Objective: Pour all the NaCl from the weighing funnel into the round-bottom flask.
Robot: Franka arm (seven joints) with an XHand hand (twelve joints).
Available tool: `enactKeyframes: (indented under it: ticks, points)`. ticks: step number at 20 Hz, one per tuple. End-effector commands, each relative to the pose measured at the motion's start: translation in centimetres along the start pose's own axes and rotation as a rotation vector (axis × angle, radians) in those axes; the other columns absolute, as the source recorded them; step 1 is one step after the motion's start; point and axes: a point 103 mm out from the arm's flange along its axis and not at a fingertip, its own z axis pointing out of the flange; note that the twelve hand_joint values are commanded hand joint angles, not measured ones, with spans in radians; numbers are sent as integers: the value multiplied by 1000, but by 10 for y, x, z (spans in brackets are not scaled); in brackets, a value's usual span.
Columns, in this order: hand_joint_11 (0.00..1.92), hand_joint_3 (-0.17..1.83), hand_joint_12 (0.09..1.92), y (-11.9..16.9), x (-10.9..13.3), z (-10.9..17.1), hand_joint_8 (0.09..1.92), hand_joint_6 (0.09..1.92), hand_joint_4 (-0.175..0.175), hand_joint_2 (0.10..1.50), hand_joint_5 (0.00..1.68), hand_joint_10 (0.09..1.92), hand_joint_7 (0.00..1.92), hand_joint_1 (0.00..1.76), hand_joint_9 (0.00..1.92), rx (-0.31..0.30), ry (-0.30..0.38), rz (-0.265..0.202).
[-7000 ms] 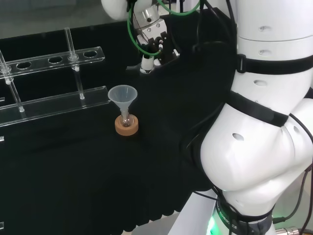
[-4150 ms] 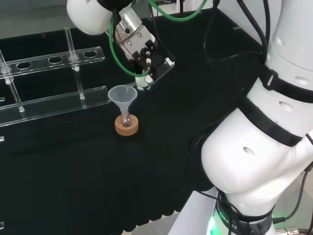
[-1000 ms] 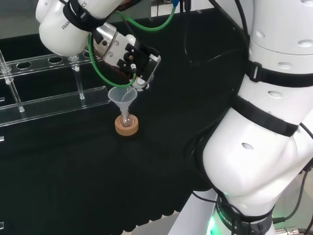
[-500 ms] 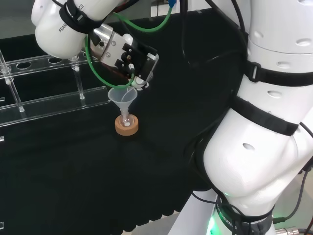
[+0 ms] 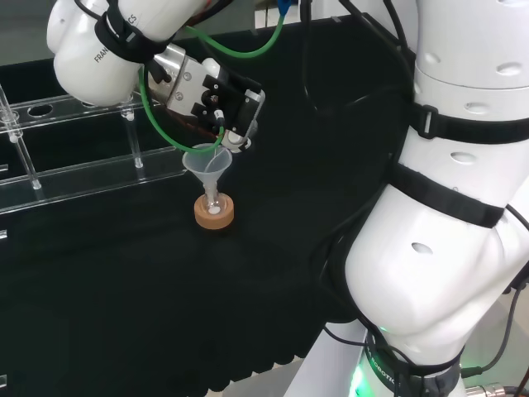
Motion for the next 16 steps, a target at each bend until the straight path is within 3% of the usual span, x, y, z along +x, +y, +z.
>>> enactKeyframes:
  ticks: [1,16]
  points:
    - [802,740,1066,0,0,0,642,787,175,630,1230,275,682,1123,1023,3,-17,0]
    - [803,742,1061,-2,4,-12,641,791,175,630,1228,272,674,1122,1017,-6,-85,4]
